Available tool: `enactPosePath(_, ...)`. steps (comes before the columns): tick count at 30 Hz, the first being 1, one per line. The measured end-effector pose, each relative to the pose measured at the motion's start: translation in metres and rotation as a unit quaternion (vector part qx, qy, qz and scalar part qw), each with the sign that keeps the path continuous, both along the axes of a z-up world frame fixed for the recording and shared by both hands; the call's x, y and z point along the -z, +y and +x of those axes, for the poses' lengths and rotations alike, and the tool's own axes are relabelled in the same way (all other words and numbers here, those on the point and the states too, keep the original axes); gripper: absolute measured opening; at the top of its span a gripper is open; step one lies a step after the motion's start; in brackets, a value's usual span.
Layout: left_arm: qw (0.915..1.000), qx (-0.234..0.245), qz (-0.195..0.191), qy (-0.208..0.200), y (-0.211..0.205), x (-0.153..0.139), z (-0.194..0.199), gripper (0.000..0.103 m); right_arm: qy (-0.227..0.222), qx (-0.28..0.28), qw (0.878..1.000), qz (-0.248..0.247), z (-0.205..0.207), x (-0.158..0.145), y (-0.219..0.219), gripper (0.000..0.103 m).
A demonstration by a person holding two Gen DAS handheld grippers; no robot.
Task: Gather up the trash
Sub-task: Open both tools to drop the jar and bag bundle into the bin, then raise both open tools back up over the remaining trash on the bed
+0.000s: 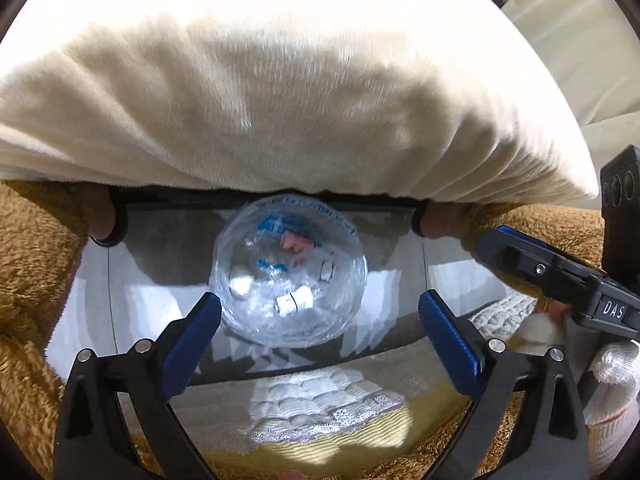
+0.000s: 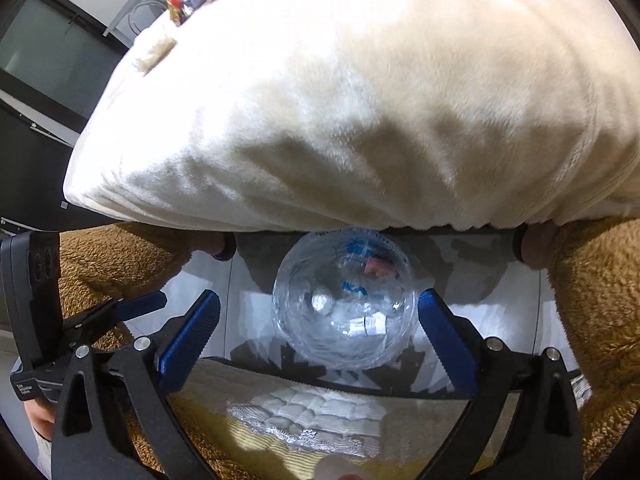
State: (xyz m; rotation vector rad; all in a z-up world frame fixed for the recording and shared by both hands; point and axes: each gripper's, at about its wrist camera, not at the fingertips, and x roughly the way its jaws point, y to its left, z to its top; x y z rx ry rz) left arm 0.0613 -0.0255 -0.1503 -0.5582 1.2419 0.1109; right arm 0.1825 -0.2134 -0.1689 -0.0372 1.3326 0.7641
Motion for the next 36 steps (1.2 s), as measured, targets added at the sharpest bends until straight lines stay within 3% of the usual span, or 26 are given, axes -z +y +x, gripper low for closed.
enactPosePath(10, 0.9954, 0.014, 0.006, -0.094, 0.001, -0.038, -0.011, 0.097, -0.096, 0.01, 0.993, 0.071, -0.007, -0.054, -0.019, 0.098)
enactPosePath(19, 0.981, 0.026, 0.069, -0.179, 0.008, -0.084, -0.009, 0.097, -0.193, 0.004, 0.977, 0.094, 0.004, -0.1, -0.014, 0.098)
enactPosePath(26, 0.9706, 0.018, 0.099, -0.219, 0.033, -0.12, 0.006, 0.097, -0.2, -0.015, 0.977, 0.071, 0.032, -0.111, 0.015, 0.098)
enactPosePath(32, 0.9667, 0.003, 0.118, -0.227, 0.062, -0.138, 0.025, 0.097, -0.224, -0.038, 0.971, 0.075, 0.05, -0.124, 0.04, 0.098)
enactPosePath(36, 0.9652, -0.004, 0.128, -0.228, 0.077, -0.142, 0.041, 0.097, -0.214, -0.05, 0.972, 0.081, 0.063, -0.125, 0.056, 0.098)
